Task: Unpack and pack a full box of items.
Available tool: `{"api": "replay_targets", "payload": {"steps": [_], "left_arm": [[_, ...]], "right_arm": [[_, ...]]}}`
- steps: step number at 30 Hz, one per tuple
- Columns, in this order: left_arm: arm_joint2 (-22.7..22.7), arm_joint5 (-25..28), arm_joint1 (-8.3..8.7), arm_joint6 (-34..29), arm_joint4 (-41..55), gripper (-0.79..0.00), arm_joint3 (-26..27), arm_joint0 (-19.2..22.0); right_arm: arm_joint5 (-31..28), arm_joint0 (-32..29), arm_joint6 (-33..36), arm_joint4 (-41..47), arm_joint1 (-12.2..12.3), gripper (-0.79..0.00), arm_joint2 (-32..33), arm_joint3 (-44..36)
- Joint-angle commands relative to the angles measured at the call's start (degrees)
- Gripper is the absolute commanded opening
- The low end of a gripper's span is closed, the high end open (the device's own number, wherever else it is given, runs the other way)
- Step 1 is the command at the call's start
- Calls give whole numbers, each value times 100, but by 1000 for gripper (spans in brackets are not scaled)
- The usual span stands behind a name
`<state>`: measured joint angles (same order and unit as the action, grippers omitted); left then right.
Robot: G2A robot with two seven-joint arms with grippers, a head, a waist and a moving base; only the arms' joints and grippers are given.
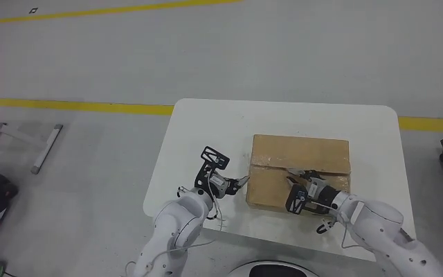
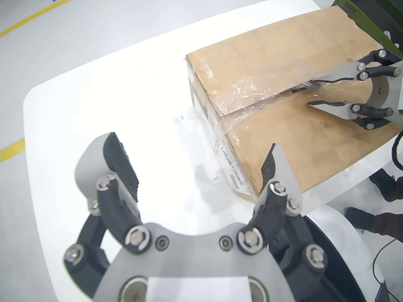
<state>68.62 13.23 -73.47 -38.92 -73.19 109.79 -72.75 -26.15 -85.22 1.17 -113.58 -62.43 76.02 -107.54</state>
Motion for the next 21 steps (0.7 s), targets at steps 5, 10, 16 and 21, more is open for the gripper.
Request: {"api": "replay_targets", "payload": {"steps": [5,10,16,21], "left_arm": [[-18,6,5,7,9,0,-17,30],[-32,-4,9,11,11,0,-32,50],[-56,-5,13,17,23,0,-60,80],[-65,-12,16,24,45,0,-81,103]], "right_arm": [[64,-137,-48,344,5,-625,188,-177],[-18,-242,-45,833,12,-656,420,-381],[-122,-302,-113,1682,7,-785,691,-498],[-300,-223,-166,2952,-19,-785,881,-388]]}}
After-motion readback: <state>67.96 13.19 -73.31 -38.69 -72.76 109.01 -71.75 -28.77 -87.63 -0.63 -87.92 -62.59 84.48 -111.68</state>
